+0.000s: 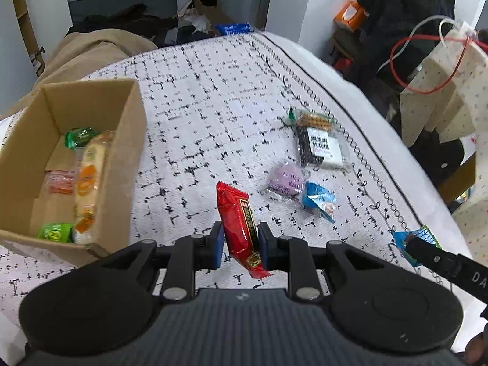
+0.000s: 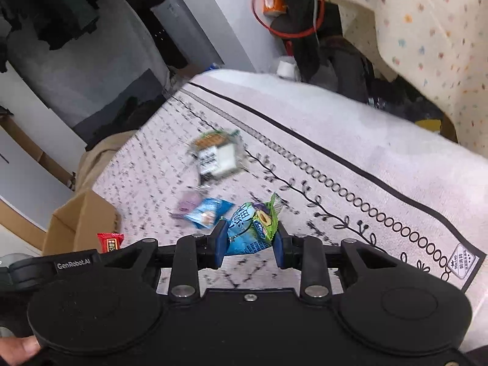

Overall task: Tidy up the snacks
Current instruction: 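Carry the red candy bar and the blue packet over the cardboard box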

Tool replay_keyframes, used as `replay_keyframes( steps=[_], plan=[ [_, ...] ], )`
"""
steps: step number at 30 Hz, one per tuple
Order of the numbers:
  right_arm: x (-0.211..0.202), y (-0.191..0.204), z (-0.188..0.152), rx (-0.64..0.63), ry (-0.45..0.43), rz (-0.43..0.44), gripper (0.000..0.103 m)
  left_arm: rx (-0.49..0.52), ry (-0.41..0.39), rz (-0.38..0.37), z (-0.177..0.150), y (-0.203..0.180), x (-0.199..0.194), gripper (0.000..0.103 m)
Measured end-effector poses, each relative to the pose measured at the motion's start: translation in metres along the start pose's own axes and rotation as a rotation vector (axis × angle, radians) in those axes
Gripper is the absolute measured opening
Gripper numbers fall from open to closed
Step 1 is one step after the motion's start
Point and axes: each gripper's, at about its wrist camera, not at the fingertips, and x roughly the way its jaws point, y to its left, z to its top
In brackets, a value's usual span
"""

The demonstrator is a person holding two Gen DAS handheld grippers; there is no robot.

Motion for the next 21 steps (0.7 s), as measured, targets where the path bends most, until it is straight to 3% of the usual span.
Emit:
replay_keyframes(
  steps=[21],
  plan=[
    [-0.035,0.086,-0.020,-0.108,-0.046,0.010,0.030,-0.132,-0.134,-0.039,0.015,0.081,-0.058,0.023]
  ],
)
